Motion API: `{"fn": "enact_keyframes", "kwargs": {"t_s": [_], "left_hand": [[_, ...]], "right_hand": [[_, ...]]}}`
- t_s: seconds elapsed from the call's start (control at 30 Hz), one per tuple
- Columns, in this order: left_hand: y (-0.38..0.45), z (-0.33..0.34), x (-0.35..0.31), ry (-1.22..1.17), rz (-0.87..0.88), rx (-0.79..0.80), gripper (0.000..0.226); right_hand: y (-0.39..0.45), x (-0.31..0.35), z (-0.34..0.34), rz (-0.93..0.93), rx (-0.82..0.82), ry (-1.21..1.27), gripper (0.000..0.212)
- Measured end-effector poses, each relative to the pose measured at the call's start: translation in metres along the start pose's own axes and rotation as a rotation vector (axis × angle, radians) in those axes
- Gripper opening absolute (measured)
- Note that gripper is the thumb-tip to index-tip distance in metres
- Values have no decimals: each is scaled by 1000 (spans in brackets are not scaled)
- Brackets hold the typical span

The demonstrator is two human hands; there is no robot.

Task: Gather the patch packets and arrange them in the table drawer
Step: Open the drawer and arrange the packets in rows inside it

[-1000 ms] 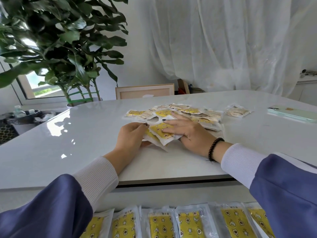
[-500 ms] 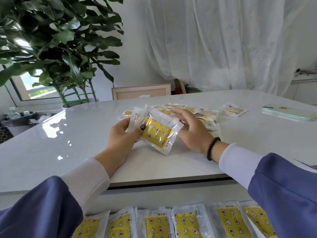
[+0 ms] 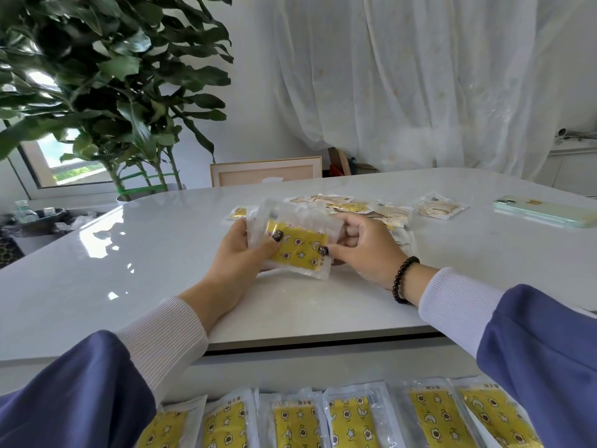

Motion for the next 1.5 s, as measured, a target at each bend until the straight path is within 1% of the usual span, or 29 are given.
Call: {"fn": "enact_keyframes", "kwargs": {"t_s": [0.03,0.1,0.2,0.23,0.3,0.37,0.4,0.43,0.47,0.53,0.6,0.63,0.67,0.73,0.8,0.9,0.97,1.1,1.23,1.33,1.4,1.5], "left_hand": [[-1,4,0,6,4,27,25],[-1,8,0,59,14,53,32],[0,5,-3,230,72,16,32],[0,4,-6,274,97,-2,30],[-1,0,-10,332,140,-58,24],[-3,-4,-16,380,174,-123,22],[-3,-7,-18,415,187,-159,21],[-3,-9,-19,453,189,-190,18],[-2,-12,-18,484,182,-208,16],[-1,-12,-15,510,151,-208,22],[-1,-10,-12,500,131,-174,26],[-1,-8,-12,492,125,-152,28],[-1,-6,-10,475,120,-135,32],[-2,-5,-8,421,107,-113,36],[-2,-6,-6,398,91,-114,40],[-3,-6,-7,401,86,-120,38],[-3,-6,-6,397,83,-126,39],[-3,-6,-6,397,70,-124,40],[-2,-6,-6,416,60,-122,37],[-1,-8,-4,431,50,-132,37],[-1,-8,-4,438,53,-129,38],[0,-10,-4,439,60,-144,36]], "right_hand": [[0,0,-3,-11,-34,16,39],[1,1,-9,-31,-89,-1,32],[1,5,-13,-72,-137,-5,21],[1,7,-17,-108,-176,-28,16],[0,16,-30,-238,-298,-196,8],[0,23,-43,-377,-401,-399,11],[1,23,-48,-400,-425,-499,16],[6,16,-53,-365,-420,-591,21],[13,6,-57,-277,-391,-674,30],[27,-29,-66,-18,-271,-778,55],[31,-59,-67,233,-116,-779,79],[31,-68,-64,295,-37,-777,88],[32,-73,-58,311,40,-806,93],[32,-75,-49,268,129,-889,92],[31,-70,-49,225,115,-862,81],[30,-59,-54,158,33,-797,54],[29,-51,-53,95,-3,-804,45],[26,-49,-51,80,4,-731,43],[25,-48,-49,48,19,-645,40],[23,-41,-50,7,-17,-497,32],[21,-31,-58,-30,-105,-452,30],[16,-18,-80,-71,-352,-517,34]]}}
Point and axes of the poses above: each hand's wrist, its own y-axis towards the middle knuckle, its own z-axis out of the palm, x = y × z, the point moved 9 cm from there along y, towards the middle knuckle
